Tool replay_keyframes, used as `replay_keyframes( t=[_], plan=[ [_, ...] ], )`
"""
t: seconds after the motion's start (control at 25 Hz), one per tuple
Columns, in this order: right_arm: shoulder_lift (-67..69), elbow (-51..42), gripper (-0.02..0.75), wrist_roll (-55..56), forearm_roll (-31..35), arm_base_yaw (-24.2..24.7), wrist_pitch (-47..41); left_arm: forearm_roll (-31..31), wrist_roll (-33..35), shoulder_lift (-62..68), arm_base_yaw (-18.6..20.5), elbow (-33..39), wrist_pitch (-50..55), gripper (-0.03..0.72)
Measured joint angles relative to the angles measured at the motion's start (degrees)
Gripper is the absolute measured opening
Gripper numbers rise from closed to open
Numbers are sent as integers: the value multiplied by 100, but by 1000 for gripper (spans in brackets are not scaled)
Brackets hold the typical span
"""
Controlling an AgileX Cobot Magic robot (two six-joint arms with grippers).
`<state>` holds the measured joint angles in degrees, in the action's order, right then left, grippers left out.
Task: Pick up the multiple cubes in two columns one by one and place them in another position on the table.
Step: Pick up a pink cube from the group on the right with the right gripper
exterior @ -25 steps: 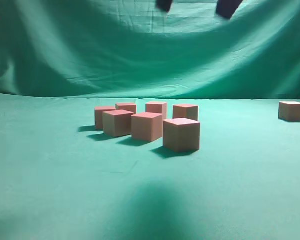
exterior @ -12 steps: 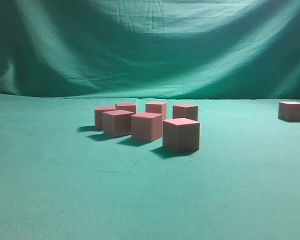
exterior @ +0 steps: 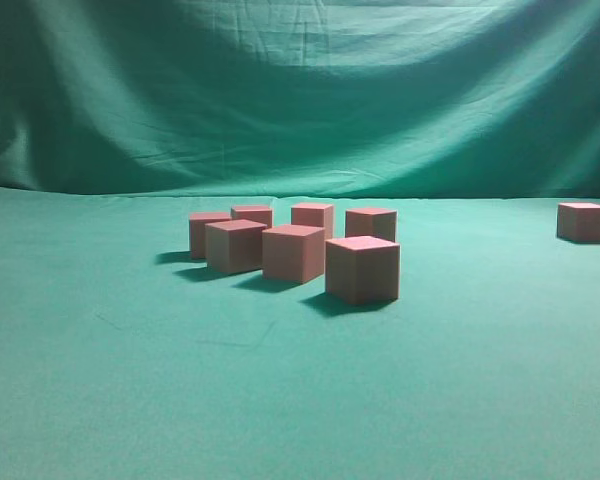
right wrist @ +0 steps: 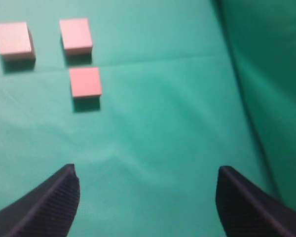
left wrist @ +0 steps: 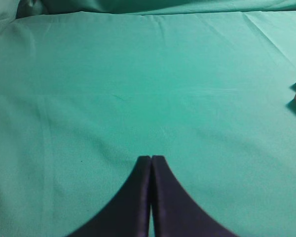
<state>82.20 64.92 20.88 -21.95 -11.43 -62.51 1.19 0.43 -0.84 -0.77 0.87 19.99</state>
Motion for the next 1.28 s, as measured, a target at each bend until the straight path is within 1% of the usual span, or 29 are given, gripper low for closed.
replay_keyframes(
  t=[0.24, 0.32, 0.4, 0.48, 0.6, 0.68, 0.72, 0.88, 1.16, 1.28],
  plan=[
    [1071, 0, 573, -284, 174, 69, 444, 0, 0, 0, 0, 0, 0, 0],
    [1324, 0, 573, -323, 221, 172, 592, 0, 0, 0, 0, 0, 0, 0],
    [1564, 0, 573, -360, 373, 392, 726, 0, 0, 0, 0, 0, 0, 0],
    [1740, 0, 573, -486, 660, 661, 884, 0, 0, 0, 0, 0, 0, 0],
    [1874, 0, 573, -1127, 1531, 1058, 1169, 0, 0, 0, 0, 0, 0, 0],
    [1895, 0, 573, -1553, 1952, 1195, 1388, 0, 0, 0, 0, 0, 0, 0],
    [1895, 0, 573, -1682, 2057, 1208, 1510, 0, 0, 0, 0, 0, 0, 0],
    [1942, 0, 573, -1861, 2195, 1208, 1884, 0, 0, 0, 0, 0, 0, 0],
    [2251, 0, 573, -1988, 2195, 1208, 2481, 0, 0, 0, 0, 0, 0, 0],
    [2336, 0, 573, -1992, 2195, 1208, 2582, 0, 0, 0, 0, 0, 0, 0]
  ],
)
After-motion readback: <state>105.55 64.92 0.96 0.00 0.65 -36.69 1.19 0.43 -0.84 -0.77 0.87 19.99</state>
